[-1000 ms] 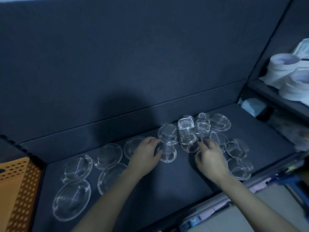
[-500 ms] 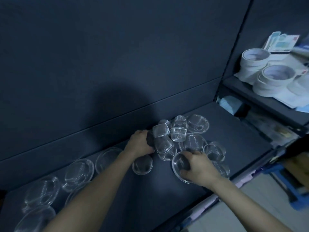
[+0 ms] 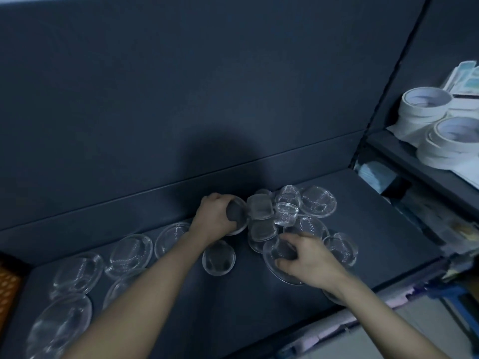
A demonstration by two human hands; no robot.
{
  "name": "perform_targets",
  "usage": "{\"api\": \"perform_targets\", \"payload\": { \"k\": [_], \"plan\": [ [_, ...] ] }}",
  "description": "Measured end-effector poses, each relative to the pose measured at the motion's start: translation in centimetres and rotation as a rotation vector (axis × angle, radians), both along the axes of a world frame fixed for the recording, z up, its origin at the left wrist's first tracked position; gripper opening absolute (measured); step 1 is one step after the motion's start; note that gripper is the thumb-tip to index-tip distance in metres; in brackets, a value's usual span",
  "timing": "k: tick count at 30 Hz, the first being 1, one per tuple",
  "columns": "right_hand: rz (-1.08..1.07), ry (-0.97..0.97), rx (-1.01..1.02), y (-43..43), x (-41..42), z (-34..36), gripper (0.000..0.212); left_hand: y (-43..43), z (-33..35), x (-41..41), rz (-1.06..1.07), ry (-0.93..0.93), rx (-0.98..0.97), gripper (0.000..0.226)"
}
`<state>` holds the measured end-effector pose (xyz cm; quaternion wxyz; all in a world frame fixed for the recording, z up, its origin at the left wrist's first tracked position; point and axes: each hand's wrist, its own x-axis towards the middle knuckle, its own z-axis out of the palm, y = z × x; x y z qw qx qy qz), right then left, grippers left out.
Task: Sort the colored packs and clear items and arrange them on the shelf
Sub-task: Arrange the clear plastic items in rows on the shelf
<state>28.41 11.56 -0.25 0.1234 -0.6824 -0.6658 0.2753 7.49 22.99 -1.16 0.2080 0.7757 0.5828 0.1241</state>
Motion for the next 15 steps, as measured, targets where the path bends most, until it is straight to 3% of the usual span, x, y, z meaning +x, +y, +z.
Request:
{"api": "perform_targets", "payload": {
  "k": [4, 9, 15],
  "plan": [
    [0.036, 0.023, -0.019, -0.1, -0.3, 0.2, 0.055, -1.2, 0.3, -0.3, 0.086, -0.122, 0.090, 0.067],
    [0.060, 0.059, 0.019, -0.7, -1.6, 0.4, 0.050, -2.7, 1.0, -1.3, 0.218, -0.342, 0.161, 0.067],
    [0.106, 0.127, 0.081, -1.4, -5.0, 0.7, 0.050, -5.5, 1.4, -6.0, 0.212, -0.266, 0.166, 0.069]
  ]
}}
